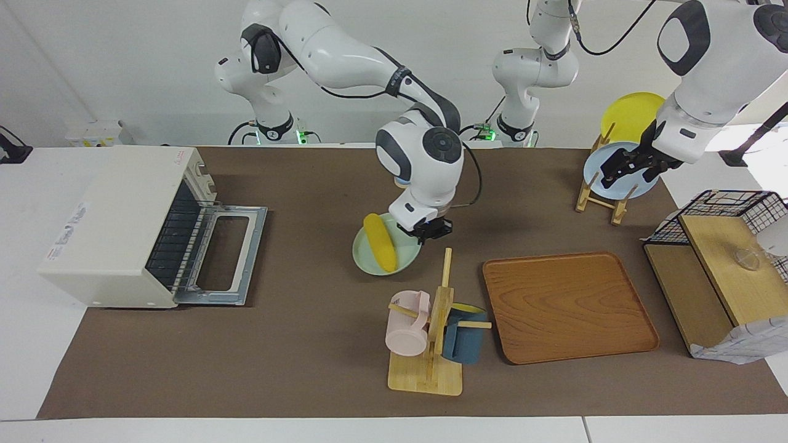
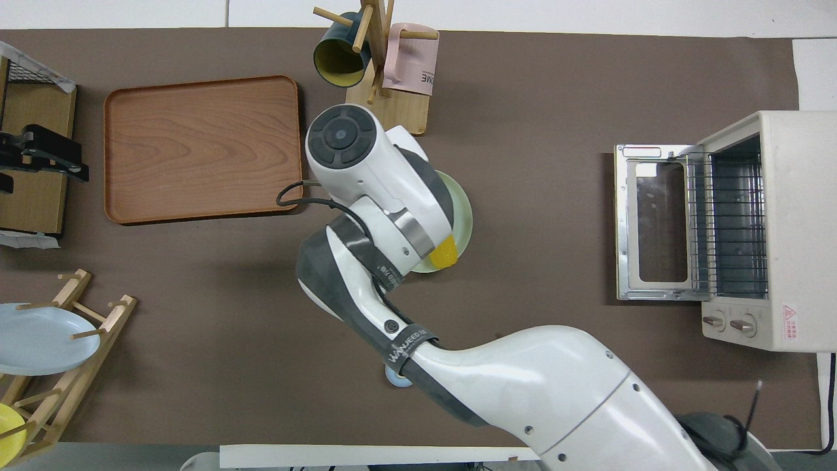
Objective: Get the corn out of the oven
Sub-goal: 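Lower the green plate onto the table center with the right gripper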
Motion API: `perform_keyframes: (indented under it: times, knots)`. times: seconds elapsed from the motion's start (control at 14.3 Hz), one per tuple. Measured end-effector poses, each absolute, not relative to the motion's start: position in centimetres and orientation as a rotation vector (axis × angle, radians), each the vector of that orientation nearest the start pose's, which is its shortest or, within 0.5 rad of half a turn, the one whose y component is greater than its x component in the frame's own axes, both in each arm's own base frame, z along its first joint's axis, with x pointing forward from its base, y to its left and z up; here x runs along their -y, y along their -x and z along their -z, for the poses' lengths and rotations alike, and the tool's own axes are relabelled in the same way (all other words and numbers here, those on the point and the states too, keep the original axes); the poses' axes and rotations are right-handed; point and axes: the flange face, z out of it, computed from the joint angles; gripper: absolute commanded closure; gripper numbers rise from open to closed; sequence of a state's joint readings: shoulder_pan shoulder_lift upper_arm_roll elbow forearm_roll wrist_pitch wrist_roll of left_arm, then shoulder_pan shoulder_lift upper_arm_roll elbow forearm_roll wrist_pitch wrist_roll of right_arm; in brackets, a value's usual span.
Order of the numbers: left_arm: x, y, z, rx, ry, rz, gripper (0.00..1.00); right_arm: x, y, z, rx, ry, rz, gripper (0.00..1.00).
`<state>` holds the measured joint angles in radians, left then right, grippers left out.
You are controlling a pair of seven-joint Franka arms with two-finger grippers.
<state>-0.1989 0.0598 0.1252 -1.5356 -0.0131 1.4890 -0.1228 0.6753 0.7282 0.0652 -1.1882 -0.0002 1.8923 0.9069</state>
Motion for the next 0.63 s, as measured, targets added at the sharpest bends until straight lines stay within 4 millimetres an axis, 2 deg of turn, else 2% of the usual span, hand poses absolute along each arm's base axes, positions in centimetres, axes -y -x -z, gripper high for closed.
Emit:
perform_keyframes:
  times: [0.07, 0.14, 0.21, 0.28, 0.42, 0.49, 0.56, 0.63]
  knots:
    - [4.5, -56.1, -60.1, 0.077, 3.131, -0.166, 0.0, -50.3, -55.9, -34.6, -0.302, 3.099, -0.06, 0.86]
    - [4.5, -56.1, -60.1, 0.077, 3.131, -0.166, 0.0, -50.7, -55.9, -34.4, -0.324, 3.076, -0.047, 0.67]
    - [4.5, -56.1, -60.1, 0.077, 3.131, -0.166, 0.0, -50.9, -56.1, -34.7, -0.348, 3.046, -0.05, 0.66]
    - [4.5, -56.1, -60.1, 0.076, 3.131, -0.166, 0.0, -51.0, -56.3, -35.3, -0.361, 3.023, -0.05, 0.6]
    - [4.5, -56.1, -60.1, 0.077, 3.131, -0.168, 0.0, -50.7, -57.0, -37.7, -0.378, 2.992, -0.016, 0.35]
    - [4.5, -56.1, -60.0, 0.077, 3.131, -0.171, 0.0, -49.6, -57.7, -40.2, -0.38, 2.987, 0.022, 0.39]
    - [4.5, -56.1, -59.9, 0.079, 3.13, -0.175, 0.0, -47.4, -58.5, -43.0, -0.355, 3.003, 0.059, 0.46]
    - [4.6, -56.0, -59.4, 0.086, 3.131, -0.172, 0.0, -43.8, -59.7, -45.6, -0.313, 3.036, 0.07, 0.55]
